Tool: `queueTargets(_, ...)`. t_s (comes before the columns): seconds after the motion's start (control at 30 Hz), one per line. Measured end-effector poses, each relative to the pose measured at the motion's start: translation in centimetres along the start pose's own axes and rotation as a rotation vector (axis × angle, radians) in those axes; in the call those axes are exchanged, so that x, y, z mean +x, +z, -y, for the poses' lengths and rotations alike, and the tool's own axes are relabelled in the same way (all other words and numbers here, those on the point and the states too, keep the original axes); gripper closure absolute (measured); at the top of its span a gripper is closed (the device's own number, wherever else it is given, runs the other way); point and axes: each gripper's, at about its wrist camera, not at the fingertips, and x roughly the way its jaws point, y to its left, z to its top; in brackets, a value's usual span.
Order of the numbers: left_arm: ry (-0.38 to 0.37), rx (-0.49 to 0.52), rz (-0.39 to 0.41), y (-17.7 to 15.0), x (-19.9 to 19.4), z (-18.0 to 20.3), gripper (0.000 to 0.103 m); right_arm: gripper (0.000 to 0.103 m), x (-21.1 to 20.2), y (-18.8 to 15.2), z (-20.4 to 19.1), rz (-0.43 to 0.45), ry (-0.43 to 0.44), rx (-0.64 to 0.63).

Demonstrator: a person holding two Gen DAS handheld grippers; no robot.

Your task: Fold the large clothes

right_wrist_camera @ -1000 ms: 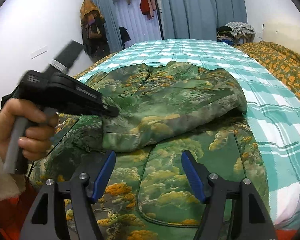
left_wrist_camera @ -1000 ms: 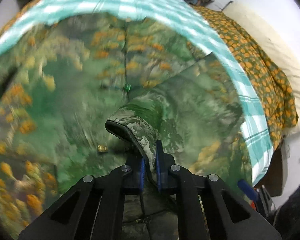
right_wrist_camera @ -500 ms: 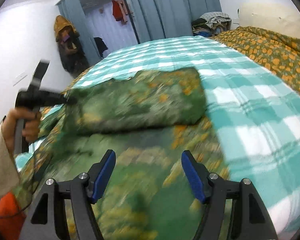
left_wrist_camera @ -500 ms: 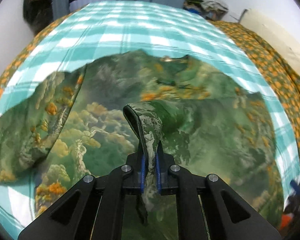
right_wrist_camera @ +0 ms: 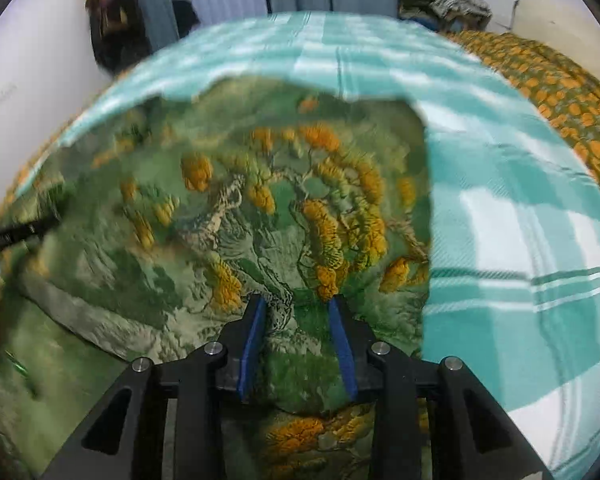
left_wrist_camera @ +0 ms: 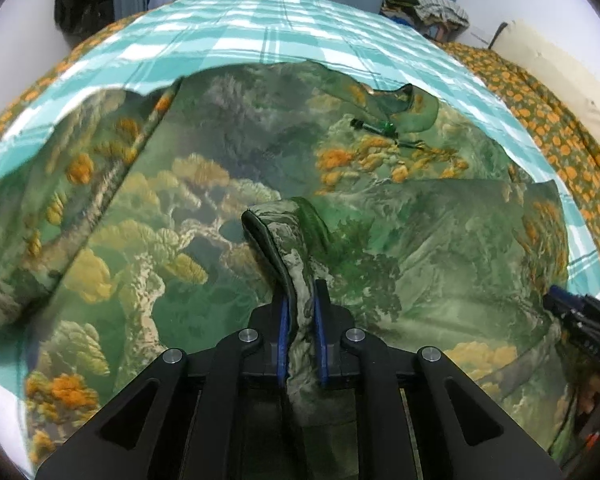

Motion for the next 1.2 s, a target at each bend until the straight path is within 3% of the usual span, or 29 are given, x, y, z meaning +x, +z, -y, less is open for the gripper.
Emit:
queueTargets(0.23,-0.017,-0.004,0.023,-0.7,0.2,-0.4,0.090,0.070,0.4,3.4,0.4,-0.140,0.022,-0.017)
queueTargets(0.37,-0.021,-0.008,0.029,-0.9,0.3,-0.5,0.089,0.070,-0.5,8.1,1.1,-0.037,-0.012,-0.002)
queueTargets(0.57,-0.009,0.006,0.048,-1.3,0.3,-0.4,0.089,0.070,3.7,12.4,2.2,0.015,-0.017,0.089)
queueTargets(0.73,-0.014,0.004,0.054,-1.4,0.4,-0.4,0.089,0.070,6.6,10.9,2.2,-0.012,-0.018,0.123)
queueTargets(0.87,-0.027,-0.007,0.054,-1.4,0.5,-0.7,0.089,0.070,4.9,9.3,2.1,-0.021,0.014,0.121)
queueTargets(1.03,-0.008,0.007,0.055,-1.5,0.3,-0.5,0.089,0.070,1.7,4.3,1.4,-0.023,0.060,0.066)
queueTargets(1.2,0.018,0.030,0.049,-1.3,0.4,0.2,0.089,0.070,-1.2,0.4,0.7,-0.020,0.049,0.064)
